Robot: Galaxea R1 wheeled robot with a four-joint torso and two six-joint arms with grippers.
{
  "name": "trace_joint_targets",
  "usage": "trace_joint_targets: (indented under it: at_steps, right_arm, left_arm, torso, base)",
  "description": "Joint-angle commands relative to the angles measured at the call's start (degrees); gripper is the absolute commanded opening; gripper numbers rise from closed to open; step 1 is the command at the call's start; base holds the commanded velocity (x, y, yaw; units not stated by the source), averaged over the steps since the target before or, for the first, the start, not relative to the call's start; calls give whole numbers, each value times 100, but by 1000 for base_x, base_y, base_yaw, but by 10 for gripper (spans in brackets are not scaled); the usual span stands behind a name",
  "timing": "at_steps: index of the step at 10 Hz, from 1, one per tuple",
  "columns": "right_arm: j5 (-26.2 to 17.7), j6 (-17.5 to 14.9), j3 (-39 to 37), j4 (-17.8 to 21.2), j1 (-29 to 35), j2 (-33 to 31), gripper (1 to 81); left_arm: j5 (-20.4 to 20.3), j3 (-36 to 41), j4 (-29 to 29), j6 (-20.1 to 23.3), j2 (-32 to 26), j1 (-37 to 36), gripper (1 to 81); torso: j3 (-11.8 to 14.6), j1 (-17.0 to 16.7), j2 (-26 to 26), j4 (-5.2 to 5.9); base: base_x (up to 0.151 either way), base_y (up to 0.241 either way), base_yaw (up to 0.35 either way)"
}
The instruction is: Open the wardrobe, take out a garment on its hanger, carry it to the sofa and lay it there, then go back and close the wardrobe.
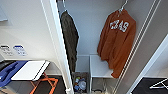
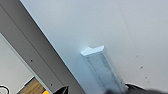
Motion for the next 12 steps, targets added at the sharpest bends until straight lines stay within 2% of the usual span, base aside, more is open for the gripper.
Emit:
trace_joint_targets:
  at_steps: [1,4,6,9,12]
  right_arm:
    - [-1413,352,266,-449,-754,-216,811]
    - [-1017,352,-16,-449,-1202,-348,811]
    - [-1008,396,-376,-440,-1466,-261,811]
    - [-1017,500,-1401,-221,-1914,527,811]
    - [-1087,922,-2422,-185,-2160,1495,811]
  left_arm:
    - [-224,-433,-276,-9,146,29,811]
    - [-224,-1077,-320,-36,472,179,811]
    - [-207,-1481,-434,-45,727,266,811]
    - [-207,-2297,-803,-53,1341,381,811]
    - [-198,-2972,-979,-97,1885,390,811]
  torso:
    - [0,0,0,0]
    - [2,-9,0,-2]
    - [4,-28,-11,-2]
    - [4,-33,-15,-2]
    - [4,-37,-18,-2]
  base:
    - [0,0,0]
    - [0,0,0]
    - [0,0,0]
    - [0,0,0]
    - [0,0,0]
